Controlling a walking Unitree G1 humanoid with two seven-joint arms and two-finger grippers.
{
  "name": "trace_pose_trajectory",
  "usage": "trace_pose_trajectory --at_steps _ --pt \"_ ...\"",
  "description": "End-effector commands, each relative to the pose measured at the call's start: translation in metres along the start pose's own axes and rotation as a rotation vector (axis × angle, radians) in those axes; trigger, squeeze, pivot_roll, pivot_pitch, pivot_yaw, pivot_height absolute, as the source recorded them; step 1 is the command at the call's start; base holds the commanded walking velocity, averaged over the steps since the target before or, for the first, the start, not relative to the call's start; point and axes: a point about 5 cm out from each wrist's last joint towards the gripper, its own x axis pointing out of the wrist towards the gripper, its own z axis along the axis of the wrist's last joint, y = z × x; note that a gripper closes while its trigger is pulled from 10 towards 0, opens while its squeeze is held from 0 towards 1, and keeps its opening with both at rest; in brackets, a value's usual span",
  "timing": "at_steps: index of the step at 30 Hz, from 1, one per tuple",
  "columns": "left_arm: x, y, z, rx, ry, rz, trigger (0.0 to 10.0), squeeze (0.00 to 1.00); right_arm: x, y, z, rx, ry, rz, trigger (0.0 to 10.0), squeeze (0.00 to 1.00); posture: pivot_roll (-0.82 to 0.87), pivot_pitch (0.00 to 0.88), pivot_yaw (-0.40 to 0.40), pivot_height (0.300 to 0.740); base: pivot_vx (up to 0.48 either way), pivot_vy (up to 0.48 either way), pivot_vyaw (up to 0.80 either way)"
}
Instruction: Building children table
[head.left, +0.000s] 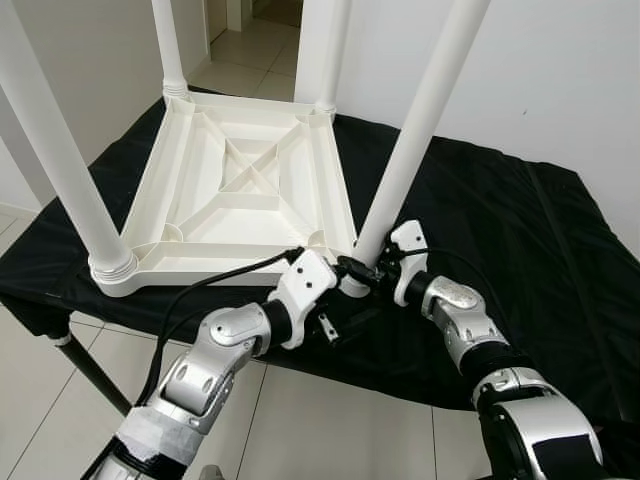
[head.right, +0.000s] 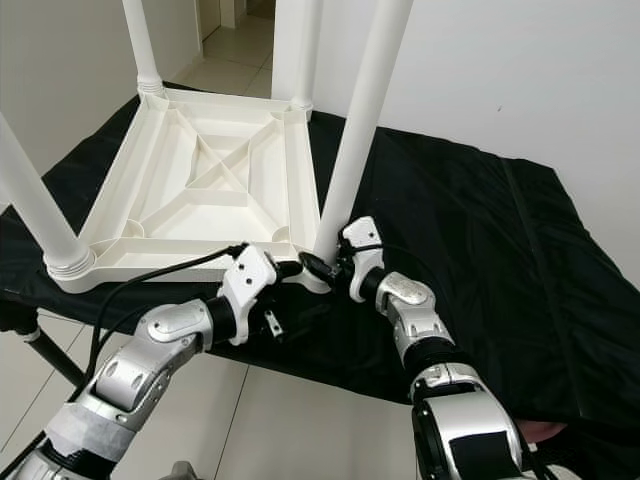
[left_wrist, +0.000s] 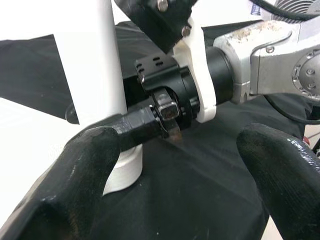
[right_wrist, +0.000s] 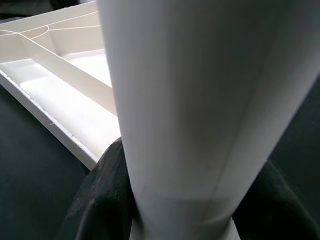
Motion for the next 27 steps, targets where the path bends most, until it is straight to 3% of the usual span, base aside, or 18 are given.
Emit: trace_pose_trajectory --at_steps 1,5,12,13,18,20,25,27 --pt "0.003 -0.001 0.001 -0.002 0.0 -0.019 10.0 0.0 -0.003 -0.001 -0.005 0.028 0.007 -0.021 0.0 0.0 0.02 0.0 -0.091 0.74 0.0 0.0 0.0" --pt "0.004 0.002 0.001 0.006 -0.001 -0.018 10.0 0.0 -0.004 -0.002 -0.011 0.019 0.037 -0.147 0.0 0.0 0.0 0.0 -0.086 0.74 0.0 0.0 0.0" --pt "0.006 0.003 0.001 0.01 -0.003 -0.018 10.0 0.0 -0.003 0.002 -0.014 0.028 0.023 -0.24 0.0 0.0 0.0 0.0 -0.089 0.74 0.0 0.0 0.0" --pt "0.005 0.004 0.001 0.014 -0.003 -0.014 10.0 0.0 -0.002 0.008 -0.014 0.049 0.005 -0.318 0.0 0.0 0.0 0.0 -0.092 0.74 0.0 0.0 0.0" --pt "0.005 0.005 0.001 0.017 -0.002 -0.008 10.0 0.0 -0.001 0.013 -0.014 0.066 -0.004 -0.381 0.0 0.0 0.0 0.0 -0.092 0.74 0.0 0.0 0.0" --pt "0.005 0.007 0.001 0.017 -0.003 -0.001 10.0 0.0 0.0 0.022 -0.015 0.092 -0.012 -0.47 0.0 0.0 -0.01 0.0 -0.087 0.74 0.0 0.0 0.0" --pt "0.006 0.01 0.003 0.024 -0.007 0.003 10.0 0.0 0.001 0.028 -0.014 0.085 0.001 -0.598 0.0 0.0 -0.01 0.0 -0.089 0.74 0.0 0.0 0.0" --pt "0.006 0.01 0.003 0.024 -0.007 0.003 10.0 0.0 0.001 0.028 -0.014 0.085 0.001 -0.598 0.0 0.0 -0.01 0.0 -0.089 0.74 0.0 0.0 0.0"
